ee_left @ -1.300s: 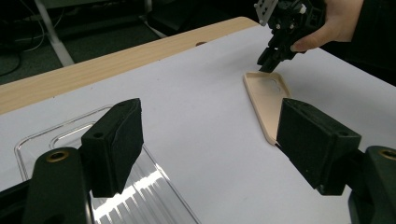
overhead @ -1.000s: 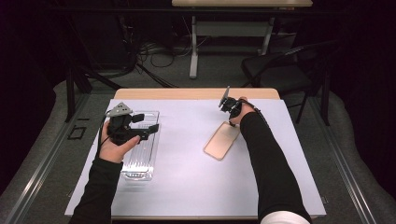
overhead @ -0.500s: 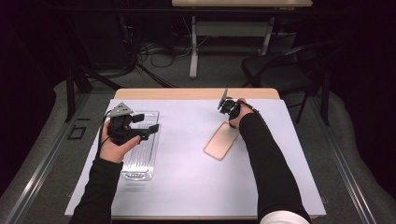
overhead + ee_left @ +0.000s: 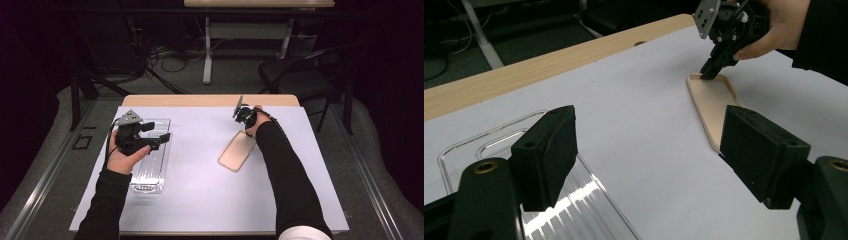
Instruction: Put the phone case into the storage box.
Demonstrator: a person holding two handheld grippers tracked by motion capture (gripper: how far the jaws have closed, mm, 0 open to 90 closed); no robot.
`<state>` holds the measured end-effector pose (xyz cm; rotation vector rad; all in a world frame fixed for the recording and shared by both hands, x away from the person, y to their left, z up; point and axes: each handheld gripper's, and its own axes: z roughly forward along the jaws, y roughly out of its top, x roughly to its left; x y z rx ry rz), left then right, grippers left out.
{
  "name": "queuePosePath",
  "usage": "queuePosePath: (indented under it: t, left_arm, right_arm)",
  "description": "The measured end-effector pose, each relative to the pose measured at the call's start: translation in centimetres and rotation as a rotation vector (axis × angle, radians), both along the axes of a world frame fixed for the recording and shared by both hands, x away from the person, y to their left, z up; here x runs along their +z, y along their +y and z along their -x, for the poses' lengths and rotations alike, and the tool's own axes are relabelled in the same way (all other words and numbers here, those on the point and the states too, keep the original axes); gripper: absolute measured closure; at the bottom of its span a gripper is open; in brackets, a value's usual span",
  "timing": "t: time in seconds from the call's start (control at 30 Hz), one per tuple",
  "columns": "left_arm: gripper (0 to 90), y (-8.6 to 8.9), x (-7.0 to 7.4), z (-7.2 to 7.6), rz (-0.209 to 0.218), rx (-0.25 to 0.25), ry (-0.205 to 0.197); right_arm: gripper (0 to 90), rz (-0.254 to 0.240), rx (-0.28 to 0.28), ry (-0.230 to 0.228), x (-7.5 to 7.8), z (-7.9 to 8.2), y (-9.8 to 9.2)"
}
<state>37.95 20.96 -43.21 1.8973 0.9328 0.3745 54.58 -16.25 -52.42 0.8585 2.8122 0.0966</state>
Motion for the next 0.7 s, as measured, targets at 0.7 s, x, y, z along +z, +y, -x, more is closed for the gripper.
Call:
queuePosePath:
  t: [0.7]
  left_arm:
    - [23.5,-0.02,-0.09,-0.10,-0.005,-0.001,0.001]
  right_arm:
    - [88.5,-0.003,0.017,-0.013,0.34,0.25,0.05]
